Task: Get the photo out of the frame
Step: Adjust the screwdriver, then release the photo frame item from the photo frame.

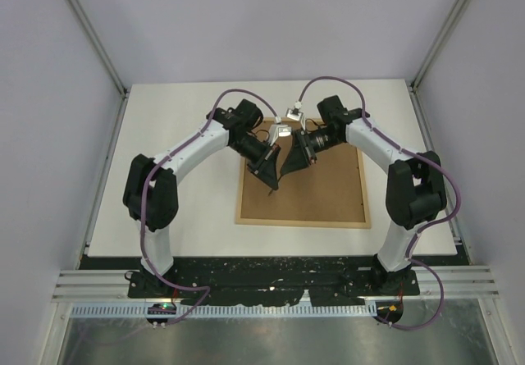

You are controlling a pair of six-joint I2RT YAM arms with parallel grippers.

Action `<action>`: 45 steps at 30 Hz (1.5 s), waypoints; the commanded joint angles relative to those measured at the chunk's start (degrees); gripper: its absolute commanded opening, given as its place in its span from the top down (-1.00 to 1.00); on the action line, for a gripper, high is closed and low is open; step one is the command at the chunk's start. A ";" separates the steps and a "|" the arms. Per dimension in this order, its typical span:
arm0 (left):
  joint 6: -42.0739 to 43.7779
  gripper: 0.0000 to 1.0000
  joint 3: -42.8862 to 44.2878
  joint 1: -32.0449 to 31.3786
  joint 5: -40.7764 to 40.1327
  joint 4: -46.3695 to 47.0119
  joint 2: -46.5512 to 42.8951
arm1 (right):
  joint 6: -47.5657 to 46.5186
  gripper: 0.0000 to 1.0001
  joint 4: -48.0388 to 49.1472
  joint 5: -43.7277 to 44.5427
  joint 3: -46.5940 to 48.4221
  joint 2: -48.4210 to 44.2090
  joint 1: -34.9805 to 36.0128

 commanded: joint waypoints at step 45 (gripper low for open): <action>-21.17 -0.36 15.19 19.96 -25.35 15.65 20.62 | 63.18 0.84 61.54 26.64 18.82 32.76 -7.25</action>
